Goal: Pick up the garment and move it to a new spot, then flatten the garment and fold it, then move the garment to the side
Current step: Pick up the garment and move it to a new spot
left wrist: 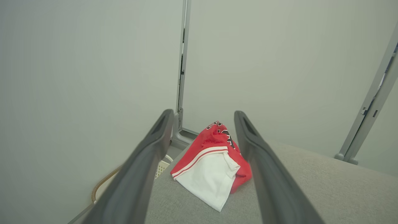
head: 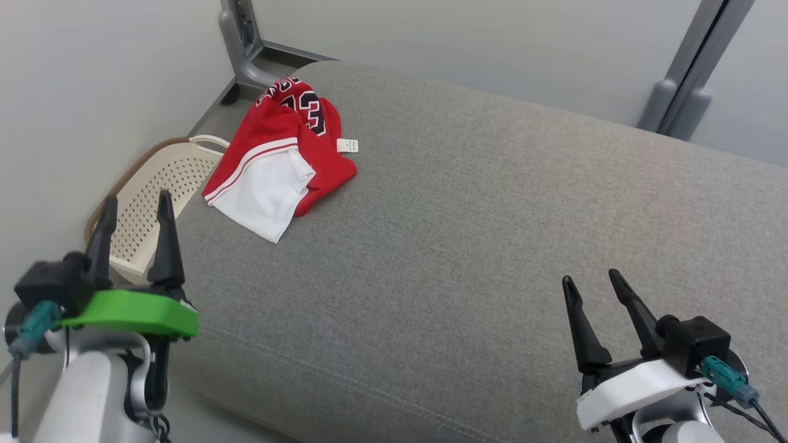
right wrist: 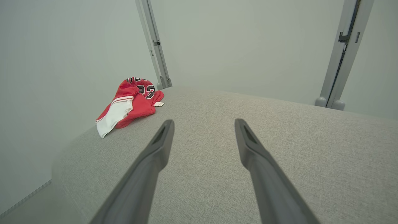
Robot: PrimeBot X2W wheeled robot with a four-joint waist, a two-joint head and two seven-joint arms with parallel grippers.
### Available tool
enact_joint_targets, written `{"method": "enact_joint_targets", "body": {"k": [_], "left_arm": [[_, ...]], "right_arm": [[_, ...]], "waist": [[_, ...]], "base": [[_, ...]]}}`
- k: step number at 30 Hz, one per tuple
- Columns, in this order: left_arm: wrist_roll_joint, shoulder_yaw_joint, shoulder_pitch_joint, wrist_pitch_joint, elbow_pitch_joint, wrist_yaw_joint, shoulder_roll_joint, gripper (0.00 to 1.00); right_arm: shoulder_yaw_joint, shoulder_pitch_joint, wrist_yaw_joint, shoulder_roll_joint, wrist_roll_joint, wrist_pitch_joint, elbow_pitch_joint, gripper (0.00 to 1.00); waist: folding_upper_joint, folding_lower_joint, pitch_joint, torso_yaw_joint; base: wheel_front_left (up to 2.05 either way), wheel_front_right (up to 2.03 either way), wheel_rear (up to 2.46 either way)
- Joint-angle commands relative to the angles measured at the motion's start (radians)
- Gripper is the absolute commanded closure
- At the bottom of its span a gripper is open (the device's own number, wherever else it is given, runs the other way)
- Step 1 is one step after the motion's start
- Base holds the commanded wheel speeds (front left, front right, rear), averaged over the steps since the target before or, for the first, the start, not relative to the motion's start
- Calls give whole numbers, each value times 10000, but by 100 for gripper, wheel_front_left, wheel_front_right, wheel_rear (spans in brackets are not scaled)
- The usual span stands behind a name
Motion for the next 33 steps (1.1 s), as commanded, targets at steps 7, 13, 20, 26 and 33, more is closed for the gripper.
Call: {"method": "enact_joint_targets", "body": {"k": [7, 13, 20, 26, 33], "left_arm": [[-547, -40, -2371, 1603, 1133, -572, 531, 0], [-1322, -186, -3802, 3133, 3322, -1061, 737, 0], [-2029, -219, -4758, 4028, 5650, -1308, 883, 0], [-2446, -322, -5237, 4360, 6854, -1385, 768, 0], [-2976, -651, -5672, 4437, 7939, -1413, 631, 0]], "right_arm": [[80, -483, -13, -32, -386, 317, -355, 0], [57, -881, -11, -35, -736, 513, -587, 0], [-164, -1209, -13, -42, -1088, 733, -933, 0], [-188, -1384, -13, -178, -1219, 936, -1236, 0], [-159, -1552, -13, -363, -1276, 1207, -1582, 0]], "waist": [[0, 0, 1222, -875], [0, 0, 2256, -1528], [0, 0, 3138, -1930], [0, 0, 3676, -1989], [0, 0, 4189, -2038]], "base": [[0, 0, 0], [0, 0, 0], [0, 0, 0], [0, 0, 0], [0, 0, 0]]}}
